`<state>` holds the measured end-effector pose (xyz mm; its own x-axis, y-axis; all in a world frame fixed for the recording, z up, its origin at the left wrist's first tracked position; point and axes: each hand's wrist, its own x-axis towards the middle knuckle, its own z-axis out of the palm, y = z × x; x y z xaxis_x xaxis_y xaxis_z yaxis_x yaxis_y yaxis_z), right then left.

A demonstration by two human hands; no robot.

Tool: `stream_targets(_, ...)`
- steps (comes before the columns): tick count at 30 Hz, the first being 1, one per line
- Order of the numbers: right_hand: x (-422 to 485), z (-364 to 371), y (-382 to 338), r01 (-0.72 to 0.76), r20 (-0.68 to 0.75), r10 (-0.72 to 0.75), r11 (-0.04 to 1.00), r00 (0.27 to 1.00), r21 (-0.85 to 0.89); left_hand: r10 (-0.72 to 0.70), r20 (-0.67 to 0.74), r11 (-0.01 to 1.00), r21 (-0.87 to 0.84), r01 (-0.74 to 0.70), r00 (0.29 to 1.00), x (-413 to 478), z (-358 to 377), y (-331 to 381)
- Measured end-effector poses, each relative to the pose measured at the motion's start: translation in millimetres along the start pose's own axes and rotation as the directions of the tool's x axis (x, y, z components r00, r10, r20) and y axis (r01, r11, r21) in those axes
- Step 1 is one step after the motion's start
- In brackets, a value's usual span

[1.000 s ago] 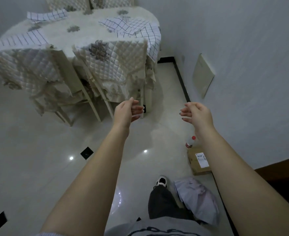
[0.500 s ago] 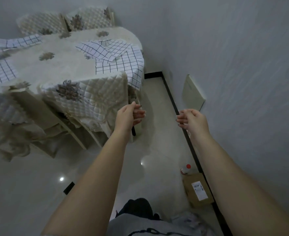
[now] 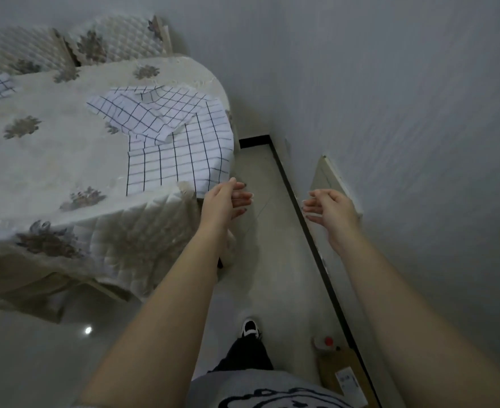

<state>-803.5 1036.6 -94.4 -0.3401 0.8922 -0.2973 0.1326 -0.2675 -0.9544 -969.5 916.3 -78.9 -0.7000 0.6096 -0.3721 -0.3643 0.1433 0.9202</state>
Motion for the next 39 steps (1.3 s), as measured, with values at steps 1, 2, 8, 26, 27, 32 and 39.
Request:
stream_targets(1,16.3,6.0,-9.0,0.003,0.001,-0.003,1.0,1.0,0.006,-0.004,0.008,1.0,-0.001,0.004,1.0,17.4,3.7,8.1)
stream_targets(2,33.0,12.4,-19.0,0.007,0.0,-0.007,1.0,1.0,0.019,-0.001,0.014,1.0,-0.004,0.001,1.0,34.9,7.7,17.3)
stream_targets(8,112.3,37.1,-59.4,-0.008,-0.011,0.009,0.995,1.0,0.099,0.027,0.008,1.0,-0.012,-0.027,1.0,112.7,37.3,64.2)
stream_targets(26,390.7,98.5,-150.5,0.022,0.161,-0.024,1.0,0.987,0.014,0.032,-0.181,0.987,-0.147,-0.06,0.983,337.6,117.4,141.7)
stream_targets(27,403.4,103.9,-152.7,0.016,0.169,-0.019,1.0,0.985,0.014,0.028,-0.198,0.988,-0.145,-0.057,0.98,346.9,117.3,144.8)
stream_targets(32,460.6,131.2,-163.8,-0.005,0.197,0.005,1.0,0.98,-0.002,0.017,-0.26,0.984,-0.168,-0.063,0.966,396.2,115.2,161.5)
stream_targets(39,553.3,185.5,-179.2,0.005,0.227,0.009,0.998,0.974,-0.059,0.016,-0.291,0.984,-0.164,-0.066,0.957,493.6,110.9,183.0)
